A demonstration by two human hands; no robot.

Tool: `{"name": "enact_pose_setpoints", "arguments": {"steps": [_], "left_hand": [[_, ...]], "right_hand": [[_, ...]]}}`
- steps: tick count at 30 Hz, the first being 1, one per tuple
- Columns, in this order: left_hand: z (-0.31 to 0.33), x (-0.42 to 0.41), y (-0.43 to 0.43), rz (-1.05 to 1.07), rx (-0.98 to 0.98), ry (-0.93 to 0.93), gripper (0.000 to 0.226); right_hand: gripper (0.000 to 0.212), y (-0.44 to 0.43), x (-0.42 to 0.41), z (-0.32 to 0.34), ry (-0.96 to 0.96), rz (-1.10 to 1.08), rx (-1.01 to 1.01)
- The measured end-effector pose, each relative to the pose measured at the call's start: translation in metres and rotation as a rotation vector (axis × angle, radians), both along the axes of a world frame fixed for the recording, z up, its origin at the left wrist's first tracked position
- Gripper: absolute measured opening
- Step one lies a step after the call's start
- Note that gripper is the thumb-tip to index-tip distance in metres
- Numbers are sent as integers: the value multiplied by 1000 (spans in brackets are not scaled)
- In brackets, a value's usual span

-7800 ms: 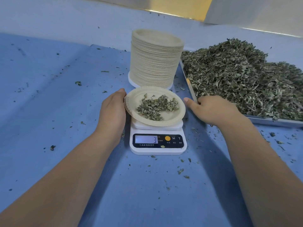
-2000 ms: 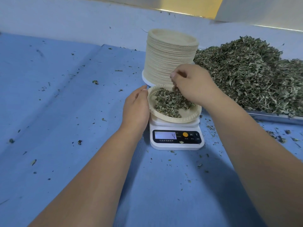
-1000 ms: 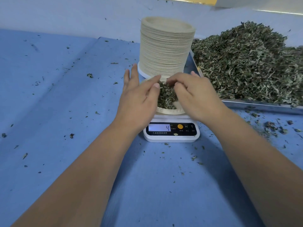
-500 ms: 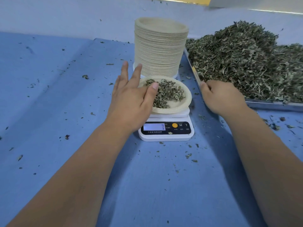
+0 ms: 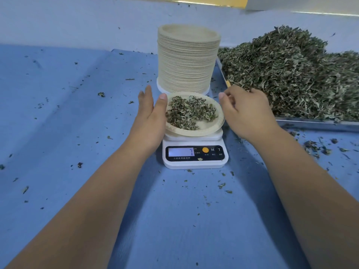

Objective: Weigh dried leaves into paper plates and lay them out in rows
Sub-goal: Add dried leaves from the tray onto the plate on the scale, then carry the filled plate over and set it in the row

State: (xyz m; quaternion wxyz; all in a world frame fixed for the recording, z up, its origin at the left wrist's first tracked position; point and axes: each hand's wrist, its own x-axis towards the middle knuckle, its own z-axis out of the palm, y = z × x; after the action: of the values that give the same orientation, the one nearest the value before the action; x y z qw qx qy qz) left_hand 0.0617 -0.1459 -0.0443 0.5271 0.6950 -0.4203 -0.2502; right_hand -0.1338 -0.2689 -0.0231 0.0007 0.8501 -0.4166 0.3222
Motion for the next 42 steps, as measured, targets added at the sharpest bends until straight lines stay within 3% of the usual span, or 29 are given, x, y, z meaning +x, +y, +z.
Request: {"name": "enact_pose_setpoints", "arguments": {"steps": [7,9,12,15,18,22,26,33,36,40,42], "left_hand": [[-2,3,-8,40,35,301,68],[4,5,-8,100,-3,427,56],[16,13,-8,265,-126,597,17],[26,28,0,379,-169,705,24],[36,55,14,407,-193,677,41],[46,104,40,498,-230,637,32],[44,156,77,561,-204,546,43],[28,266,129,822,-192,530,20],[12,311,144,888,-86,467,10],[3,378,156,934,-47,291,16],[2,409,161,908,73,33,21]], "right_hand": [[30,11,10,-1,-11,72,248],[29,19,15,2,-34,91,288],[29,33,24,7,-77,168,316],[29,48,32,13,-49,258,360],[33,60,48,19,39,354,394],[42,78,93,25,73,502,437],[41,93,157,26,138,596,401],[42,119,292,-7,203,679,382],[43,129,354,-27,240,677,347],[48,138,434,-40,288,657,290],[55,143,473,-40,298,640,267]]}}
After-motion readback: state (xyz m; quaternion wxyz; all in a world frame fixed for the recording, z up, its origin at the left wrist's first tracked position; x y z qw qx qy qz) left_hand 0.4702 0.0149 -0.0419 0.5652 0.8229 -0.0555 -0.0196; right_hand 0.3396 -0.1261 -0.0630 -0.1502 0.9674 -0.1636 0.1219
